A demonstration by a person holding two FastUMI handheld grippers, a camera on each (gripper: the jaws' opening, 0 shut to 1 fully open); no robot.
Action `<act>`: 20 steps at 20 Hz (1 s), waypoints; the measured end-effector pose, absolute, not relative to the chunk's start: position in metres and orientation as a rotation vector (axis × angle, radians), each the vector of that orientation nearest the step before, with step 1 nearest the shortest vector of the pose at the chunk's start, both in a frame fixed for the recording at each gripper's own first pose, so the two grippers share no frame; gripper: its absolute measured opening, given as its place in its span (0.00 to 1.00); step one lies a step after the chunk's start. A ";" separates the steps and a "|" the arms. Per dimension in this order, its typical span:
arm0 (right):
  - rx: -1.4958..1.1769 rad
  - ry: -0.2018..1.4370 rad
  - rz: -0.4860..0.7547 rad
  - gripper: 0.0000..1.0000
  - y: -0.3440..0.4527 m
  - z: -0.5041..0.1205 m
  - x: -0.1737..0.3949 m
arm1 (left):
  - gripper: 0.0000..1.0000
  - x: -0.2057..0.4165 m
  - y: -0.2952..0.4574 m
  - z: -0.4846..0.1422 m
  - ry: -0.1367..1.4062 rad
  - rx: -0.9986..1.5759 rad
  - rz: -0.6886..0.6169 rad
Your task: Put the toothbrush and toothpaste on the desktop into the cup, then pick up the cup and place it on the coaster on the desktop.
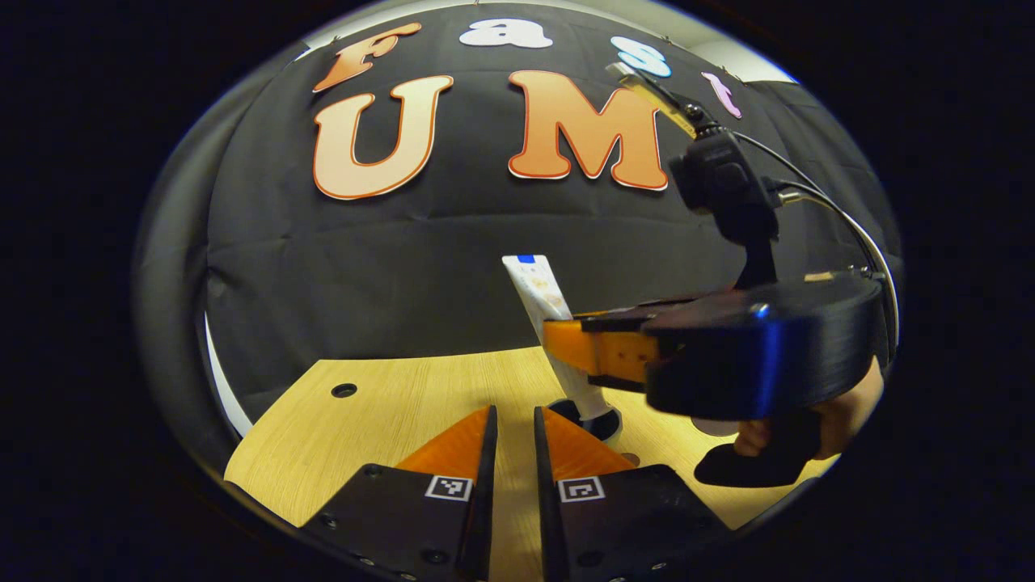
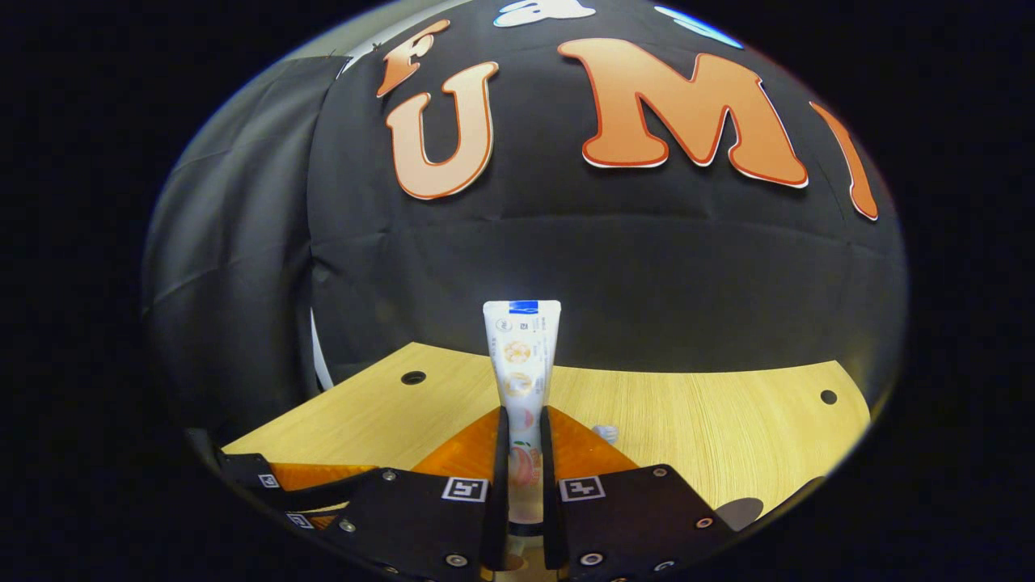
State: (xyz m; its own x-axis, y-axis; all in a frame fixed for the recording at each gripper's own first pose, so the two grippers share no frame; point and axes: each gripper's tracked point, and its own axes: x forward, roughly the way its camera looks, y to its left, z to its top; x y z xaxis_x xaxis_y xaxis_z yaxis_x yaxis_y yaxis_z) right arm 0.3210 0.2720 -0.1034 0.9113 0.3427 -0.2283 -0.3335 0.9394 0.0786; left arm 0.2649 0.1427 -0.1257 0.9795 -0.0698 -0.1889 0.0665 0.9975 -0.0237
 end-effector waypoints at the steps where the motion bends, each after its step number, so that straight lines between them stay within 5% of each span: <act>1: 0.023 0.249 0.351 0.18 0.273 -0.109 0.323 | 0.24 0.265 0.143 -0.127 0.193 -0.020 -0.065; 20: 0.022 0.299 0.329 0.32 0.255 -0.128 0.313 | 0.24 0.268 0.141 -0.138 0.222 -0.037 -0.055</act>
